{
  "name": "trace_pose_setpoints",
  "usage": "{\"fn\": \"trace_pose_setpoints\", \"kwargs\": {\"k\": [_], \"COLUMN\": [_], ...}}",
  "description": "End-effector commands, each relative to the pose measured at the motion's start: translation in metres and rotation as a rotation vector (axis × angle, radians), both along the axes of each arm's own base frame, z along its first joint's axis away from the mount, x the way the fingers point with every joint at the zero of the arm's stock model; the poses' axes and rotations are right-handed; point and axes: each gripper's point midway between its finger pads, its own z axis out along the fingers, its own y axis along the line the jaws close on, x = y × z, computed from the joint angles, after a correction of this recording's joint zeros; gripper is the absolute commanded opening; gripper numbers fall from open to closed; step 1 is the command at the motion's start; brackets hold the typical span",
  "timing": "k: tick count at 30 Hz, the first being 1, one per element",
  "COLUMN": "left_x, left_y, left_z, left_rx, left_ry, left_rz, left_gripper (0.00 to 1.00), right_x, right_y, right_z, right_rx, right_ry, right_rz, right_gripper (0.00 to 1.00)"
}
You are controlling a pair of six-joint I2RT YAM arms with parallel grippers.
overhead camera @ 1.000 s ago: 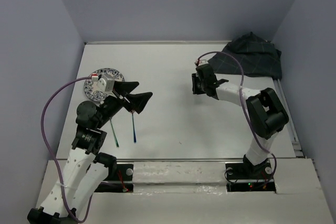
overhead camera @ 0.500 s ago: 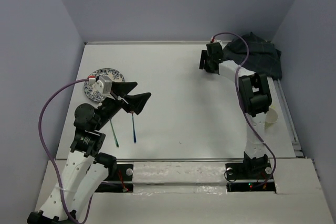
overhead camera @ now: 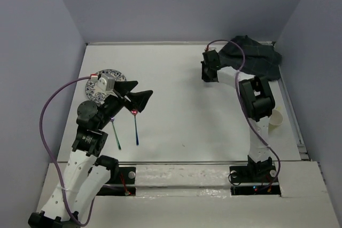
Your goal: Set the dinner table for one person
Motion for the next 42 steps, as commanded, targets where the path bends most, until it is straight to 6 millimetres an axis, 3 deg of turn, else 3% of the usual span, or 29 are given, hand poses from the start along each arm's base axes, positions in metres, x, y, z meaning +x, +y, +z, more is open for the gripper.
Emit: {"fn": "trace_pose_setpoints", "kwargs": {"k": [1,3,4,5,6,7,8,9,14,15,16,18,19,20,22,24,26,28,29,33,34,35,37,39,42], "left_x": [0.007,0.013,0.018,0.023,0.026,0.033,0.036,0.040,0.055,0.056,0.056,0.057,0.061,0.070,0.074,0.085,0.094,0.106,0.111,0.136,0.141,0.144,0.149,0.150,0.160], "left_y": [0.015,0.017,0.018,0.019,0.019,0.017,0.016,0.015,0.006,0.002,-0.004,-0.017,-0.021,-0.018,-0.032,-0.037,-0.059,-0.079,-0.091,-0.120,-0.128,-0.139,-0.150,-0.163,-0.168], "left_z": [0.033,0.029,0.024,0.020,0.017,0.008,0.003,-0.002,-0.031,-0.037,-0.052,-0.057,-0.069,-0.071,-0.079,-0.074,-0.075,-0.098,-0.091,-0.123,-0.142,-0.136,-0.148,-0.140,-0.150], "left_rx": [-0.009,-0.009,-0.008,-0.018,-0.021,-0.015,-0.014,-0.019,-0.063,-0.061,-0.092,-0.132,-0.137,-0.154,-0.152,-0.174,-0.135,-0.048,-0.004,0.091,0.123,0.115,0.134,0.120,0.137], "left_ry": [-0.081,-0.058,-0.035,-0.005,0.017,0.054,0.078,0.111,0.275,0.280,0.340,0.342,0.378,0.382,0.400,0.372,0.359,0.381,0.344,0.390,0.420,0.411,0.428,0.409,0.417], "left_rz": [0.092,0.114,0.125,0.137,0.144,0.145,0.146,0.147,0.146,0.137,0.126,0.128,0.149,0.212,0.218,0.263,0.250,0.254,0.241,0.213,0.203,0.166,0.150,0.112,0.135], "left_gripper": [0.99,0.99,0.99,0.99,0.99,0.99,0.99,0.99,0.99,0.99,0.99,0.99,0.99,0.99,0.99,0.99,0.88,0.77,0.74,0.68,0.67,0.66,0.64,0.63,0.62], "right_x": [-0.093,-0.129,-0.160,-0.177,-0.198,-0.225,-0.239,-0.248,-0.307,-0.312,-0.316,-0.326,-0.327,-0.329,-0.332,-0.332,-0.333,-0.332,-0.332,-0.332,-0.332,-0.333,-0.333,-0.334,-0.335], "right_y": [0.110,0.123,0.120,0.124,0.130,0.117,0.112,0.106,0.067,0.063,0.061,0.053,0.052,0.050,0.047,0.044,0.044,0.043,0.043,0.042,0.042,0.041,0.041,0.042,0.041], "right_z": [0.035,0.039,0.019,0.036,0.032,0.009,0.005,0.014,0.017,0.009,0.022,0.021,0.028,0.029,0.034,0.036,0.039,0.039,0.040,0.041,0.041,0.041,0.043,0.042,0.041], "right_rx": [0.102,0.131,0.148,0.186,0.199,0.188,0.187,0.205,0.273,0.269,0.297,0.297,0.309,0.309,0.311,0.312,0.320,0.314,0.317,0.318,0.319,0.319,0.323,0.327,0.327], "right_ry": [-0.021,-0.008,0.042,0.014,0.030,0.094,0.111,0.095,0.139,0.159,0.127,0.131,0.106,0.104,0.091,0.075,0.065,0.061,0.063,0.053,0.052,0.052,0.047,0.048,0.052], "right_rz": [0.310,0.359,0.365,0.389,0.421,0.410,0.411,0.411,0.342,0.332,0.329,0.326,0.331,0.332,0.336,0.328,0.329,0.324,0.325,0.318,0.319,0.317,0.319,0.320,0.324], "right_gripper": [0.00,0.00,0.00,0.00,0.00,0.00,0.00,0.00,0.00,0.00,0.00,0.00,0.00,0.00,0.00,0.00,0.00,0.00,0.00,0.00,0.00,0.00,0.00,0.00,0.00]}}
